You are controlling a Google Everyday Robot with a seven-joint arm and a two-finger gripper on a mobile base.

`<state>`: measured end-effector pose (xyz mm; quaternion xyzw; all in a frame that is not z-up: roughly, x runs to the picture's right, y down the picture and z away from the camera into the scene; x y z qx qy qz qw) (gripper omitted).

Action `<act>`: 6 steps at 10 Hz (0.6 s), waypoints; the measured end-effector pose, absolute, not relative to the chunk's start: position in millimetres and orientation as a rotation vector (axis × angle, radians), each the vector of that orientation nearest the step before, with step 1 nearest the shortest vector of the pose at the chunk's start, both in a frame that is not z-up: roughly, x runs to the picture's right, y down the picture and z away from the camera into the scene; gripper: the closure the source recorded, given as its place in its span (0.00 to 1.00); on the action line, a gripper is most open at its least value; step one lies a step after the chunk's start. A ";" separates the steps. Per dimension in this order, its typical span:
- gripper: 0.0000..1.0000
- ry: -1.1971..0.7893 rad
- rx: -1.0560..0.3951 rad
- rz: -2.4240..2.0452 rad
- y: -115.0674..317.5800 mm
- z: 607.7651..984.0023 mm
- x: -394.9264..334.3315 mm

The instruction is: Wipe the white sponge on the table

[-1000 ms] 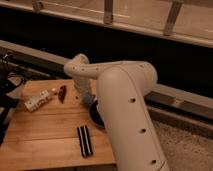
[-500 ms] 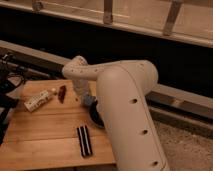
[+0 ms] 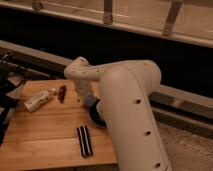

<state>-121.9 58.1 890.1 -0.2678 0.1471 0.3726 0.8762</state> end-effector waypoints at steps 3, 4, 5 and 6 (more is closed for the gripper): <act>0.89 0.239 -0.588 0.764 50.8 894.7 -131.3; 0.89 0.200 -0.596 0.762 44.0 896.1 -142.7; 0.89 0.151 -0.607 0.768 35.2 898.1 -157.2; 0.89 0.108 -0.600 0.784 23.6 901.0 -157.4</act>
